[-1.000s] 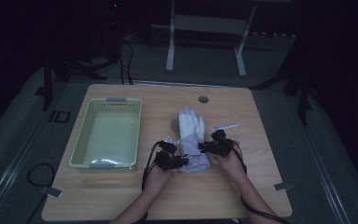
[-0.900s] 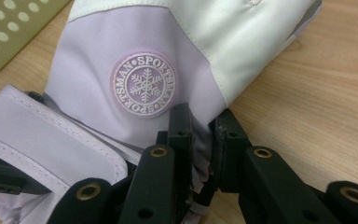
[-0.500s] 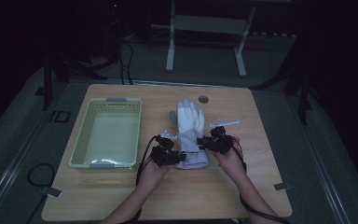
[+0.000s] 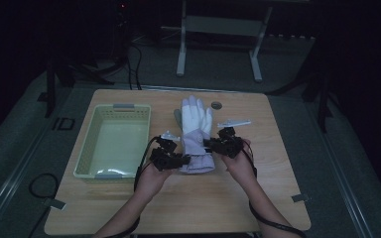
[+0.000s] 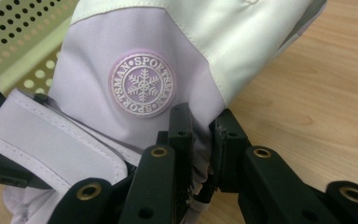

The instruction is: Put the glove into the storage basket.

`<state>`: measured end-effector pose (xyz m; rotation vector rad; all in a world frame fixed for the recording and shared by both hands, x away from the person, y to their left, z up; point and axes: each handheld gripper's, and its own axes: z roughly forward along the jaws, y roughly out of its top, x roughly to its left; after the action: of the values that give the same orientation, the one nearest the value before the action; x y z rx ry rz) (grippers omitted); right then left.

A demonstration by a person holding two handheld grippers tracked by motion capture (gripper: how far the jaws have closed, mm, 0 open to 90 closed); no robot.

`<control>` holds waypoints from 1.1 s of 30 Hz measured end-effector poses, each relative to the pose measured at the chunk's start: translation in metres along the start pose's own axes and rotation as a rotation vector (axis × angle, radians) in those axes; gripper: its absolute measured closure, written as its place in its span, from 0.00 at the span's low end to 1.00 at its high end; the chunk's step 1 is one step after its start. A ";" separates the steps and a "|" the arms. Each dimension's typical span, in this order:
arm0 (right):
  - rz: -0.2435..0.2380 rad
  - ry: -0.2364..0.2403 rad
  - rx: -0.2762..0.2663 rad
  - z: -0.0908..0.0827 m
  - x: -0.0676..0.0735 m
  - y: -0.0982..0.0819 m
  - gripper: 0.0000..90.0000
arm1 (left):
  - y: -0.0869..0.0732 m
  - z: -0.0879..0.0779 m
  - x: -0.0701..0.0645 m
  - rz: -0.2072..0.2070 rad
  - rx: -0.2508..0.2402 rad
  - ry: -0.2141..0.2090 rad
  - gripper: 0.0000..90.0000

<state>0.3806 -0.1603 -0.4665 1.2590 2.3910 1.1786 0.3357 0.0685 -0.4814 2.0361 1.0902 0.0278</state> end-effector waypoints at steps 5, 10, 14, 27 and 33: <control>-0.003 0.009 0.000 0.001 0.008 0.011 0.89 | 0.005 -0.013 0.005 0.012 0.016 0.014 0.81; -0.009 0.013 -0.012 0.004 0.019 0.019 0.89 | 0.008 -0.028 0.010 0.019 0.035 0.031 0.81; -0.015 0.018 -0.017 0.008 0.029 0.025 0.89 | 0.009 -0.038 0.014 0.030 0.049 0.046 0.81; -0.040 0.044 -0.034 0.022 0.065 0.052 0.89 | 0.012 -0.081 0.032 0.057 0.079 0.114 0.81; -0.050 0.059 -0.040 0.032 0.082 0.062 0.89 | 0.007 -0.099 0.042 0.054 0.086 0.131 0.81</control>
<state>0.3831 -0.0602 -0.4277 1.1617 2.4125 1.2592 0.3312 0.1596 -0.4240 2.1654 1.1340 0.1461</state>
